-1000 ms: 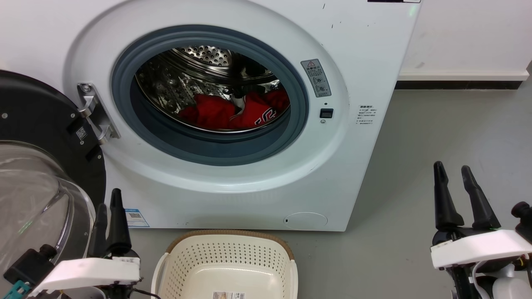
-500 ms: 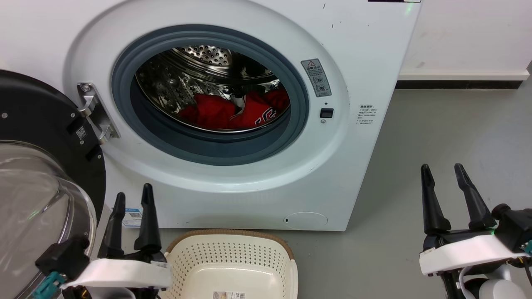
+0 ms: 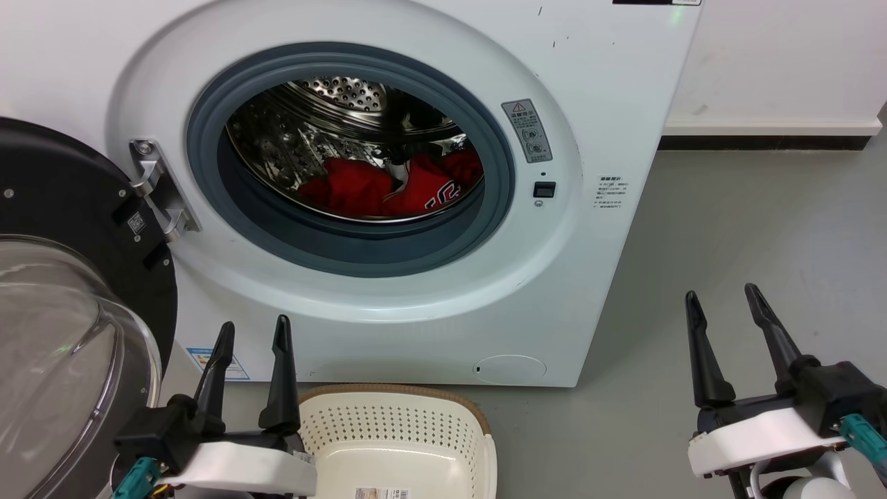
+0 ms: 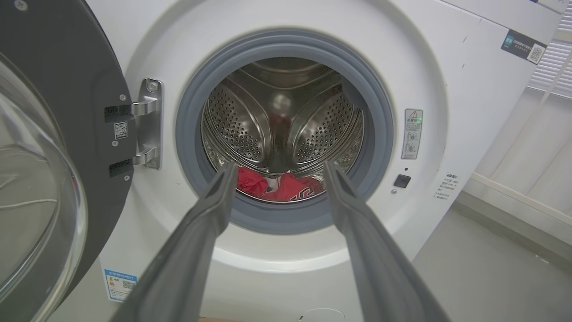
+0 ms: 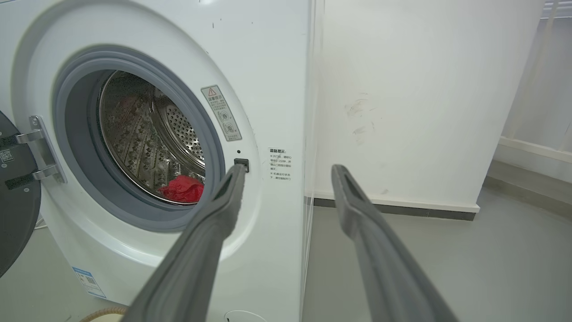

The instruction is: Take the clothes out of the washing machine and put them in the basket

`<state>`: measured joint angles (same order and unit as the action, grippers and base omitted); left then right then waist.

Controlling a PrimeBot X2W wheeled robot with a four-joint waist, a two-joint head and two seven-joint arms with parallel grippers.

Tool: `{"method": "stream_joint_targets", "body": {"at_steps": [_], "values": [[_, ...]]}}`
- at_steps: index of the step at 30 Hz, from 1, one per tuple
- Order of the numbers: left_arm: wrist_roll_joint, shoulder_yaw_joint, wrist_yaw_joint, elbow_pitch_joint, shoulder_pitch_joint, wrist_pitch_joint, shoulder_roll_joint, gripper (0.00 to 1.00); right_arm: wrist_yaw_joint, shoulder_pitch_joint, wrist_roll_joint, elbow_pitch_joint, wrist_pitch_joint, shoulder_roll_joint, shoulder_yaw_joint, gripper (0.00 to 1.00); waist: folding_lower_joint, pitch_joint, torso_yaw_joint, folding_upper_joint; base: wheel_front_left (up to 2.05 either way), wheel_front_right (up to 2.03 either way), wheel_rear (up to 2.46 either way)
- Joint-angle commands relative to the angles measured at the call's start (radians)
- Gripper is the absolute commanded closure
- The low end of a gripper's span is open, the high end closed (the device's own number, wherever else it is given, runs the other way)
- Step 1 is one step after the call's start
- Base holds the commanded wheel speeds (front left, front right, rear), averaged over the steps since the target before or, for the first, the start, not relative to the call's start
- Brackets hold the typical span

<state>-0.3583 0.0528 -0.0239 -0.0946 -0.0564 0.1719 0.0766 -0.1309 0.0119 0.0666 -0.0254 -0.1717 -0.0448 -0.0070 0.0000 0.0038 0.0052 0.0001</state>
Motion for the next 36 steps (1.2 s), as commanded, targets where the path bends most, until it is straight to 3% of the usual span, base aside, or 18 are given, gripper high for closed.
{"method": "stream_joint_targets", "body": {"at_steps": [1, 23, 28, 36], "values": [[0.026, 0.005, 0.016, -0.006, -0.005, 0.01, 0.004, 0.0, 0.0, -0.001, -0.034, -0.003, -0.009, -0.006, 0.002, 0.0, 0.0, -0.001, 0.0, -0.0001, 0.0, 0.0, 0.0], [0.256, 0.163, 0.142, 0.037, -0.009, 0.057, 0.109, 0.0, 0.0, -0.008, -0.266, 0.001, -0.058, -0.007, 0.024, 0.0, 0.0, -0.009, -0.008, -0.0001, 0.0, 0.0, 0.0], [0.25, 0.174, 0.183, 0.034, -0.011, 0.067, 0.106, 0.0, 0.0, -0.021, -0.272, 0.011, -0.068, -0.007, 0.016, 0.0, 0.0, -0.005, -0.007, -0.0001, 0.0, 0.0, 0.0], [0.227, 0.103, 0.154, 0.062, -0.036, 0.082, 0.059, 0.0, 0.0, -0.024, -0.217, 0.061, -0.082, -0.007, -0.016, 0.0, 0.0, -0.003, -0.006, -0.0001, 0.0, 0.0, 0.0]]}}
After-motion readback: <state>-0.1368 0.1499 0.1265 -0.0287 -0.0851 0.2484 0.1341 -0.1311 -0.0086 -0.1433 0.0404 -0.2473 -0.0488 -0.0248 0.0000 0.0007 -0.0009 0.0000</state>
